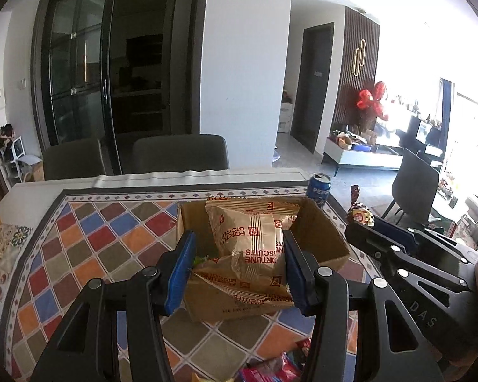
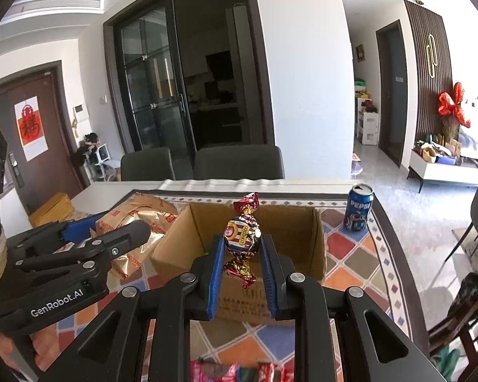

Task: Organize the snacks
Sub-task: 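Carry the candy in right tool and biscuit bag in left tool over the box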

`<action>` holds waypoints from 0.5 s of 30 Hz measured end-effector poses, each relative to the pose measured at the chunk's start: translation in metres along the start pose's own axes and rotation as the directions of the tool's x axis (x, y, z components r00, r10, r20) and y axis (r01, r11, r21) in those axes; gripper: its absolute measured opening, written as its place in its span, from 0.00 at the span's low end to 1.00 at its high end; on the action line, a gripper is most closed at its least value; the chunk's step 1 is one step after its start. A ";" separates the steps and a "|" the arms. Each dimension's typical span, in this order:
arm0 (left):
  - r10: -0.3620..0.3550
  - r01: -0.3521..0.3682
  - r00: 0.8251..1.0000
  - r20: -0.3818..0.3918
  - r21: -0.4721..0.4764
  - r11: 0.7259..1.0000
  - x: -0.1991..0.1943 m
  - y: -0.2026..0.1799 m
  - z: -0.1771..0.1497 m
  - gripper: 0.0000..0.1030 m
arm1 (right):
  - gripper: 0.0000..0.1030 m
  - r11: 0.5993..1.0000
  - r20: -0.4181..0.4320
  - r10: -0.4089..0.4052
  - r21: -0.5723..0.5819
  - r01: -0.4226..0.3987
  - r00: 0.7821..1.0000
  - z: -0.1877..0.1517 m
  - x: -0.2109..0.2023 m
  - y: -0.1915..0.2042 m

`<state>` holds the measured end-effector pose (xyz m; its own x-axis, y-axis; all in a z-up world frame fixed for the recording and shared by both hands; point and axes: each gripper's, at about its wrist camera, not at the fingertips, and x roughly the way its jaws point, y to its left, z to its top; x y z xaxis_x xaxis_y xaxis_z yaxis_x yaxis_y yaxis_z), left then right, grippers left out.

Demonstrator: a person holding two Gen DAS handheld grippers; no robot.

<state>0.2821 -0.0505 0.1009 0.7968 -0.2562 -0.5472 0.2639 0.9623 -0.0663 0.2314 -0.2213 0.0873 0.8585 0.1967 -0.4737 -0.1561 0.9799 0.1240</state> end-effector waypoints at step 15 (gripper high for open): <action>0.021 -0.021 0.998 -0.067 0.001 1.000 0.064 0.006 0.016 0.53 | 0.23 1.000 -0.070 -0.021 0.004 0.021 0.997 0.014 0.059 -0.015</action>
<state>0.3429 -0.0624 0.0788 0.7638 -0.2292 -0.6034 0.2474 0.9674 -0.0542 0.2916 -0.2252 0.0694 0.8254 0.1781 -0.5357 -0.1358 0.9837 0.1178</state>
